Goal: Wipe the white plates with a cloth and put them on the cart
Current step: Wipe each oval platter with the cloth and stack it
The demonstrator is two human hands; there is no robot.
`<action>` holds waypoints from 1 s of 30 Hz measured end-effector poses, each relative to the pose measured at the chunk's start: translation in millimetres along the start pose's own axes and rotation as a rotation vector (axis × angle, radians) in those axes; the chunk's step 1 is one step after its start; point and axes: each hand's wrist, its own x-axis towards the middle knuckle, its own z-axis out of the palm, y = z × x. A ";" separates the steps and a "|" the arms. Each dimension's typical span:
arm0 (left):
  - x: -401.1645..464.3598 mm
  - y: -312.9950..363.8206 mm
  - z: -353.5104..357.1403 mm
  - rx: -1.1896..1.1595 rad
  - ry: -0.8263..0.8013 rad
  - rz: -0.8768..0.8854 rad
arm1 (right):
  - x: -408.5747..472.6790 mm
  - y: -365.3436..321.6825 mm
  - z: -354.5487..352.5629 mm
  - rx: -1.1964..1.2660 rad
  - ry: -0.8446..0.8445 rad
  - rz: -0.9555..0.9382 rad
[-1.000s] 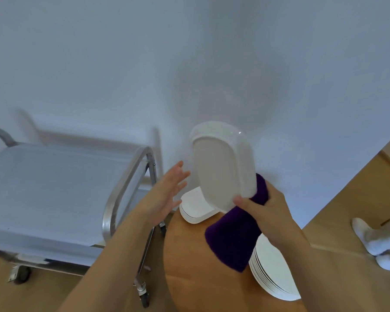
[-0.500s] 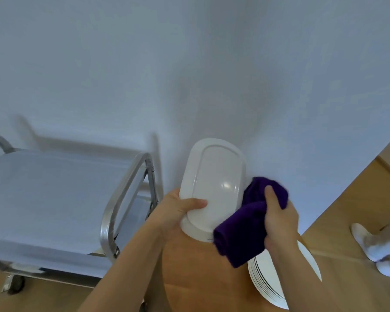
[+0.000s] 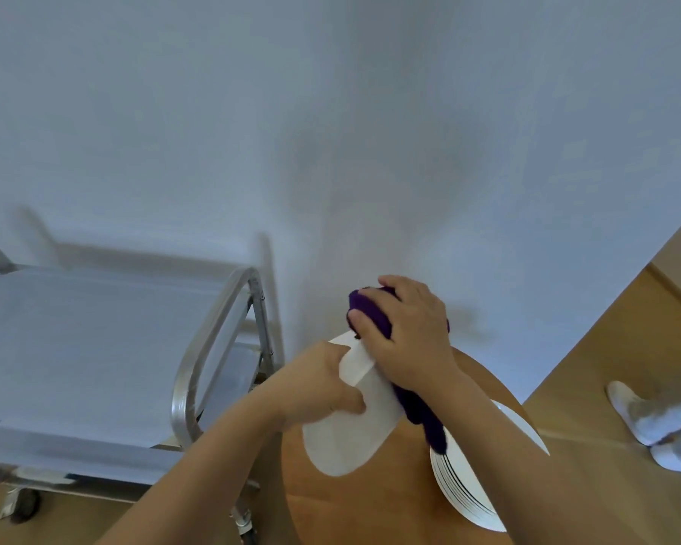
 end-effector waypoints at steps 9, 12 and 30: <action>-19.6 -2.1 -8.3 -0.359 0.116 0.098 | 6.7 44.0 -5.2 0.628 0.039 0.522; -8.2 0.1 0.8 -0.548 0.233 0.092 | -3.8 33.6 5.2 0.787 0.130 0.635; 25.1 -19.2 -62.1 -1.041 0.199 -0.135 | -9.0 38.9 -25.3 0.951 -0.493 0.408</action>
